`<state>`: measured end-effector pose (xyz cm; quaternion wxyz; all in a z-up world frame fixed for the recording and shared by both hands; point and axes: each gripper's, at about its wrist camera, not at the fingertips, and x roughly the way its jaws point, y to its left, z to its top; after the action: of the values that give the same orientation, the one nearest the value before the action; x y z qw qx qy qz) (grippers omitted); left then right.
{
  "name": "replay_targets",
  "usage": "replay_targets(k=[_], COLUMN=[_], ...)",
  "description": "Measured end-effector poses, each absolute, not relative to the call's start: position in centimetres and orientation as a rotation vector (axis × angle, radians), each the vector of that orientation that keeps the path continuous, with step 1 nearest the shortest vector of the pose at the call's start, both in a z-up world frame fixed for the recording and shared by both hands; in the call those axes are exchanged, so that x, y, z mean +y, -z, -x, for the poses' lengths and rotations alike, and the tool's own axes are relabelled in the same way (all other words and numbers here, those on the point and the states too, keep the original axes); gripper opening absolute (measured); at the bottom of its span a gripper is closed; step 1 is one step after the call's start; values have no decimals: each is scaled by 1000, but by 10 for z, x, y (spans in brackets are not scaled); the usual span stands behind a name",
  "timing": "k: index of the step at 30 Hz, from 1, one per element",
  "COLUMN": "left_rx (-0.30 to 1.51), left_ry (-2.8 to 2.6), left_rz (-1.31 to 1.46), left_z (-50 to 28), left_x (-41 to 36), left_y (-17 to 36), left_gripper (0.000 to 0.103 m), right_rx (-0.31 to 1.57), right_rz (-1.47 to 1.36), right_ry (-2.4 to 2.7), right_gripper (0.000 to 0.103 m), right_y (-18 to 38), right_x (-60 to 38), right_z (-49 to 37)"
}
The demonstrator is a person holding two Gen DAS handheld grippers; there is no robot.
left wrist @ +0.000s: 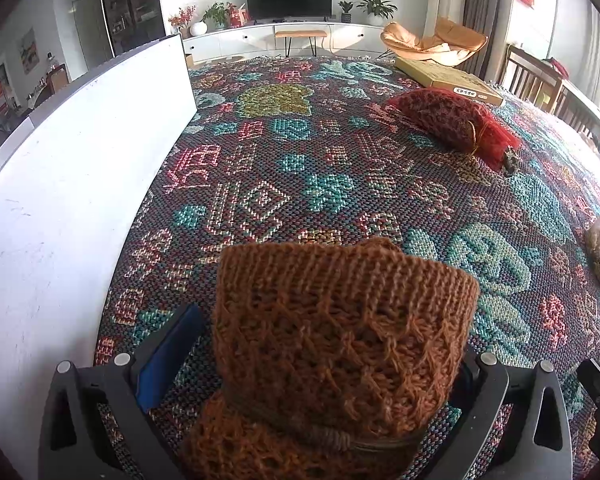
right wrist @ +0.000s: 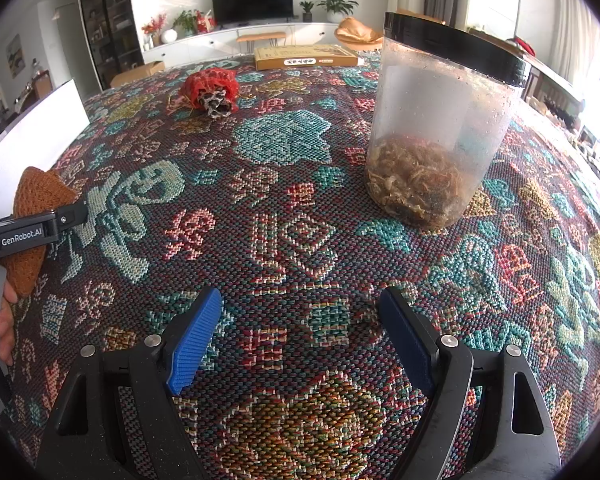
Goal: Organize soft objects
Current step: 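Hold the brown knitted bundle in the left tool while the right tool grasps the red mesh bag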
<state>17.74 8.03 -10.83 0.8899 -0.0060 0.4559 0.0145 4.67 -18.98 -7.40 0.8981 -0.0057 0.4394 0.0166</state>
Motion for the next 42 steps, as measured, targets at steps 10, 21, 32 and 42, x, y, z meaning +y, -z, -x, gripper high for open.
replay_targets(k=[10,21,32,42], left_rx=[943,943,943,945], left_ry=[-36,-36,-36,-28], left_rz=[7,8,10,26], left_z=[-176,-176,-175,-176], left_x=[80,79,80,82], left_y=[108,108,108,108], left_gripper=[103,103,103,103], right_rx=[910,910,767,969], right_rz=[12,12,45,211], right_ry=[-34,-35,-125,-208], right_gripper=[84,84,83,83], right_y=[74,74,24,26], right_x=[-190,-190,-166,-85], right_z=[-47,-47,-67,-262])
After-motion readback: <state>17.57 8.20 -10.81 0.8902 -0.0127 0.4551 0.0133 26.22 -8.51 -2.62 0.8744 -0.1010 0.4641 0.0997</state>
